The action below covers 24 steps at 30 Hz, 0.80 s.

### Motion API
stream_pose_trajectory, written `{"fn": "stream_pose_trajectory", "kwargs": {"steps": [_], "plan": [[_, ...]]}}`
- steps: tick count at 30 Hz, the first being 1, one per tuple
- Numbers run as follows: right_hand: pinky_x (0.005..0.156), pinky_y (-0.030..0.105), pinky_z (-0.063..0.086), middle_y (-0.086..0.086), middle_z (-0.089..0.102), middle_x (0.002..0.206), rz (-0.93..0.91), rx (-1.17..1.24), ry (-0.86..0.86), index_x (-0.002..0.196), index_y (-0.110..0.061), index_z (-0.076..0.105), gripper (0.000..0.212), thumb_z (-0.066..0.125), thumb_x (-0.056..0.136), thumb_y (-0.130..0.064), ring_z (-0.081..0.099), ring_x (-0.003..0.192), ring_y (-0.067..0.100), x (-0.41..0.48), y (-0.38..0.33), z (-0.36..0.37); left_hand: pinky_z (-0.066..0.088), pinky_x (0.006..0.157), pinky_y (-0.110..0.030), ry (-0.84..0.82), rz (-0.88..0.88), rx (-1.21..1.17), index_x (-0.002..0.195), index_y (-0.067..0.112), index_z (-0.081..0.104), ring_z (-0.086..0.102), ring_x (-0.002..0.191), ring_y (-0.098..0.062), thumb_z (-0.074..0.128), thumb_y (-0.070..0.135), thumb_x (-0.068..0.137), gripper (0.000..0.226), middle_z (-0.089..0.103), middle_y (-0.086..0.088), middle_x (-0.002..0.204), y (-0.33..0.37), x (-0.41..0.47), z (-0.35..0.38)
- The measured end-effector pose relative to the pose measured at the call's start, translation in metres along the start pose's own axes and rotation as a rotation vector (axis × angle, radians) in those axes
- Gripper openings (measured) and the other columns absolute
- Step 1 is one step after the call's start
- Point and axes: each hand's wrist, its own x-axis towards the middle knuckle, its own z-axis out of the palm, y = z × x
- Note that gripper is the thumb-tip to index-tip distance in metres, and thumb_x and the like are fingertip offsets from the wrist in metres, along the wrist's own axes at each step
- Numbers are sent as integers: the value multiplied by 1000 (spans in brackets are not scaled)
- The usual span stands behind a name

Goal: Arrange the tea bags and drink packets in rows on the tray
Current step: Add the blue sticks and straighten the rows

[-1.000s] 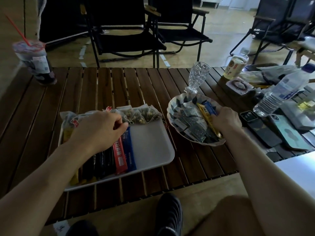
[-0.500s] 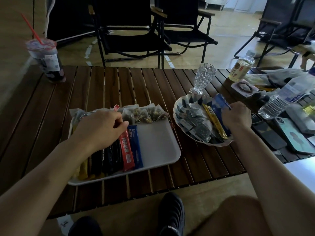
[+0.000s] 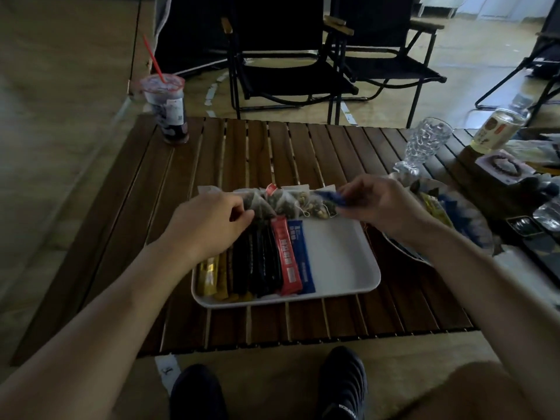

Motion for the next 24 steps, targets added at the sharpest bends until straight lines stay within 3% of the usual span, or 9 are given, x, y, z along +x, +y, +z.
{"fn": "stream_pose_trajectory", "kwargs": {"steps": [2,5,7,10,15,19,22,24], "plan": [[85,20,53,0,65,103,-170,-191,-72,81,-17,68,21,79,75,0,64,99,10,0,0,15,36,51,-23,3,-13,-4,86,29,58,53,64,-3,48,46,97,22,55,10,76,-5,-3,-4],[85,25,42,-11,55,97,-378,-602,-59,77,-28,75,13,85,71,-22,50,98,9,5,5,28,34,50,-23,13,-25,-6,84,30,55,52,63,-3,49,45,97,21,53,11,73,-10,-6,-7],[82,23,35,-12,52,89,-436,-653,-48,78,-32,77,9,83,71,-30,45,91,9,9,5,30,33,50,-22,14,-28,-6,85,28,58,53,63,-4,49,45,98,23,54,10,73,-11,-6,-8],[84,17,33,-16,53,81,-457,-597,-80,78,-33,77,9,82,73,-27,45,83,4,14,6,30,30,49,-20,37,-31,-7,86,26,60,52,60,-4,49,45,98,25,52,10,71,-12,-5,-7],[91,39,48,-16,64,89,-233,-402,-253,73,-36,73,8,77,74,-30,61,90,8,4,18,38,30,48,-18,44,-29,-33,88,24,61,52,56,-4,50,44,98,25,52,9,69,-12,-4,-5],[82,32,57,-7,71,91,-46,-232,-332,75,-36,72,29,80,77,-8,67,91,13,4,27,40,30,49,-18,40,-27,-28,89,25,61,51,58,-3,49,45,98,25,51,11,70,-12,-3,-4],[81,27,59,-3,75,96,53,-105,-376,79,-25,74,24,76,79,-1,71,97,12,8,31,35,30,49,-18,46,-23,-29,88,26,60,51,57,-3,49,45,98,24,50,11,69,-11,-3,-3],[86,33,59,6,74,102,98,-50,-371,82,-19,74,18,74,81,-1,71,101,17,8,31,31,29,48,-19,46,-22,-18,87,26,60,50,57,-4,49,45,98,25,49,10,69,-12,-3,-3]]}}
